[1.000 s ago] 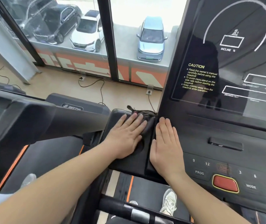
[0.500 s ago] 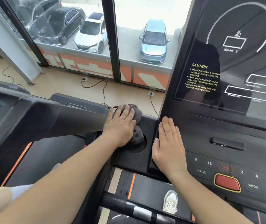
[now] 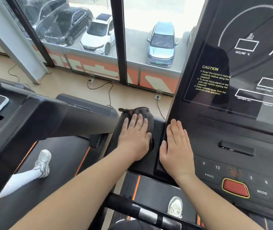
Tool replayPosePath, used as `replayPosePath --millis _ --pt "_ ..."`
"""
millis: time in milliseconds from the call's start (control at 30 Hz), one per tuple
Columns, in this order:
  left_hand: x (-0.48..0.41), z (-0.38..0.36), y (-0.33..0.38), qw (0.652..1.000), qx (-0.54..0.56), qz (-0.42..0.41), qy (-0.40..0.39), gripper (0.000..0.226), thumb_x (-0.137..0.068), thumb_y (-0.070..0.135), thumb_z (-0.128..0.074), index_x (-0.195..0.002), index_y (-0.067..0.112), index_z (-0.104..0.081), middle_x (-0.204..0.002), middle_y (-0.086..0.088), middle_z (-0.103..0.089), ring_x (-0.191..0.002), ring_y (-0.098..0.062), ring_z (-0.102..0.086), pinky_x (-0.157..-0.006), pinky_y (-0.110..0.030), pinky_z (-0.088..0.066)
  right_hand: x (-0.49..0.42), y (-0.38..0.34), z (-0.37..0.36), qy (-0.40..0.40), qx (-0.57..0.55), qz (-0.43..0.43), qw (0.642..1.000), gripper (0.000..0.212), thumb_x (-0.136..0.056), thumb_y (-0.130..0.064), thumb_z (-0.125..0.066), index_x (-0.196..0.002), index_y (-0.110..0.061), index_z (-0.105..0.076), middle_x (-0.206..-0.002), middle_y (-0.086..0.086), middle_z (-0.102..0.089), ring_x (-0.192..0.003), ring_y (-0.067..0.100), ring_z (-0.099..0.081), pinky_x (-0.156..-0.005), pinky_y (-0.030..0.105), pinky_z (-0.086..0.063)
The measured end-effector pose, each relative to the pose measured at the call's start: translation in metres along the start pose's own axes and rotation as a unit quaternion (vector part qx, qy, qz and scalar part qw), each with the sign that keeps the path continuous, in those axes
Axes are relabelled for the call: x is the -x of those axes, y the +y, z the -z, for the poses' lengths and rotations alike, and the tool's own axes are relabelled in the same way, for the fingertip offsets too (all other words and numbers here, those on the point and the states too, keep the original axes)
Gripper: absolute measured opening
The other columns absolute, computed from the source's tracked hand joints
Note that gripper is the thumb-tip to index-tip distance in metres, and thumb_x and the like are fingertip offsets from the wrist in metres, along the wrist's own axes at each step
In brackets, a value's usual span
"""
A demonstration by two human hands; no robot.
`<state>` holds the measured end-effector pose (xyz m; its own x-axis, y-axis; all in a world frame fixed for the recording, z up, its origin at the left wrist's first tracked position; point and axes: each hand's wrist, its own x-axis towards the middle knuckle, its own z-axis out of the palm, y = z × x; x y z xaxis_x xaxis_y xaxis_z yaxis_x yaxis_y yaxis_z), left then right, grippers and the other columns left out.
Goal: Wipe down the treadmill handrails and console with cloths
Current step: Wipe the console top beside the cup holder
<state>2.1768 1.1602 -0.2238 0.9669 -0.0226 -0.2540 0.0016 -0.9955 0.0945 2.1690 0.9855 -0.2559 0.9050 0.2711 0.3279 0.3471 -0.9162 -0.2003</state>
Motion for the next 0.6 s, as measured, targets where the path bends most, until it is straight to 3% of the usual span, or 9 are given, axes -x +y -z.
replayPosePath --millis 133,300,433,533,600 --pt "0.013 -0.008 -0.006 0.994 -0.033 -0.102 -0.004 0.061 -0.109 0.045 -0.013 -0.163 0.027 0.008 -0.17 0.005 0.016 -0.155 -0.017 0.02 -0.125 -0.049 0.015 -0.002 0.0 -0.002 0.002 0.004 0.003 1.0 0.061 -0.096 -0.023 -0.042 -0.151 0.002 -0.042 -0.166 0.013 -0.027 -0.157 0.026 -0.017 -0.125 0.05 -0.023" --pt "-0.021 0.015 -0.033 1.0 -0.015 0.011 -0.019 0.062 -0.108 0.045 -0.013 -0.164 0.022 0.0 -0.172 0.0 0.01 -0.157 -0.023 0.017 -0.125 -0.053 0.01 -0.001 0.001 -0.002 0.013 -0.004 0.005 1.0 0.059 -0.096 -0.022 -0.042 -0.149 0.003 -0.044 -0.166 0.013 -0.029 -0.156 0.027 -0.019 -0.125 0.049 -0.022" --pt "0.018 -0.007 -0.001 1.0 -0.01 -0.022 0.0 0.065 -0.108 0.044 -0.017 -0.164 0.015 -0.001 -0.172 -0.006 0.008 -0.157 -0.026 0.014 -0.127 -0.051 0.007 0.0 0.002 -0.003 0.009 -0.004 0.004 1.0 0.059 -0.096 -0.022 -0.045 -0.15 0.003 -0.044 -0.166 0.013 -0.028 -0.157 0.026 -0.018 -0.125 0.049 -0.022" --pt "0.029 -0.01 -0.011 0.997 -0.041 -0.069 -0.01 0.062 -0.108 0.045 -0.016 -0.163 0.022 0.003 -0.172 0.001 0.01 -0.157 -0.02 0.015 -0.126 -0.05 0.009 -0.001 0.001 -0.003 0.015 -0.004 0.005 1.0 0.059 -0.095 -0.021 -0.046 -0.149 0.003 -0.044 -0.165 0.013 -0.029 -0.156 0.027 -0.019 -0.125 0.05 -0.023" --pt "0.012 -0.001 -0.028 0.997 -0.06 -0.058 -0.002 0.062 -0.108 0.046 -0.015 -0.164 0.025 0.003 -0.172 0.005 0.009 -0.157 -0.016 0.012 -0.126 -0.05 0.009 -0.001 0.002 -0.003 0.021 -0.008 0.008 1.0 0.058 -0.095 -0.021 -0.044 -0.148 0.004 -0.046 -0.165 0.014 -0.03 -0.156 0.028 -0.02 -0.124 0.051 -0.024"
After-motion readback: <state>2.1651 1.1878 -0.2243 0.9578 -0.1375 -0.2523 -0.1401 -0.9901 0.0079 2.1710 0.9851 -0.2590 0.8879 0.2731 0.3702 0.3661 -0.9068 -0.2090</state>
